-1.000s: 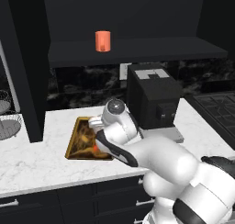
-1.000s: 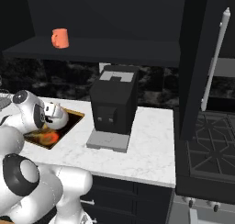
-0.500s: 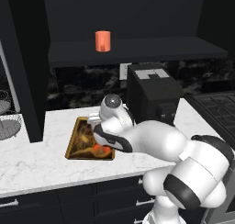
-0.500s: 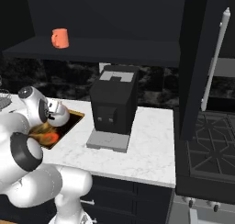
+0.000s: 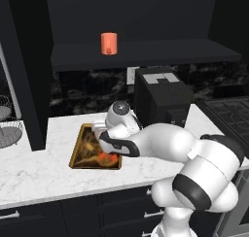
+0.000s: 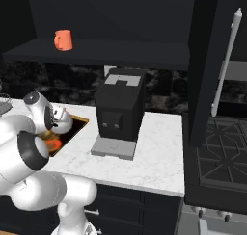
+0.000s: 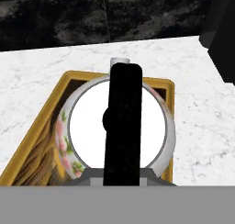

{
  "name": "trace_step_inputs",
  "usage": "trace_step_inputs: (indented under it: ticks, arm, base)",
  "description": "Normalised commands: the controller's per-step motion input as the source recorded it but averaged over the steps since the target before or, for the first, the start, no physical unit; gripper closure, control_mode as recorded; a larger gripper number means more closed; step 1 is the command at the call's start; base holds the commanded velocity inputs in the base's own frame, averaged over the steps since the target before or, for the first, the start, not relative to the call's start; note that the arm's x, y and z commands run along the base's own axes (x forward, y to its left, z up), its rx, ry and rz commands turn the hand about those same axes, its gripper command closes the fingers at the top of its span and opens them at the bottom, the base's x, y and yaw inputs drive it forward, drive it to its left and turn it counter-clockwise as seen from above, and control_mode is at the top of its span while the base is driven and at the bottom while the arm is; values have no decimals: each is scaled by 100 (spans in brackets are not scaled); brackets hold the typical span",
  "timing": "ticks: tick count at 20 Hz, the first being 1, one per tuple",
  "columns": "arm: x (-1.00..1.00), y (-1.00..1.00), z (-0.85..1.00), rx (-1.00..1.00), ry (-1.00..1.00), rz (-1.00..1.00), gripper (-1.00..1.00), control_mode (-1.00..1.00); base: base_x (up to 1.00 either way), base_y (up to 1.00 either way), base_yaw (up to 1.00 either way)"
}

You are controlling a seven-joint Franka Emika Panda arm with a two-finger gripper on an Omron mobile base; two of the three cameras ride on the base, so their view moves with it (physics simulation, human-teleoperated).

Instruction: Pick the kettle from the counter and place it on the tray. Then pick the mug from the cabinet and place it on the tray. Then close the cabinet doors.

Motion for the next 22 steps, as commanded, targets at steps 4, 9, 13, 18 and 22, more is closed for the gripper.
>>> trace_step_inputs:
  ticks: [4,9,13,18,22]
  arm:
    - [11,3,-17,0,0,0,100,-100]
    - [14,1,-7,0,0,0,100,-100]
    - [10,0,-8,0,0,0,100,-100]
    - [12,1,-10,0,0,0,100,-100]
    - [14,2,-13,0,0,0,100,-100]
  base:
    - [0,0,0]
    - [0,0,0]
    - [0,0,0]
    - [0,0,0]
    - [0,0,0]
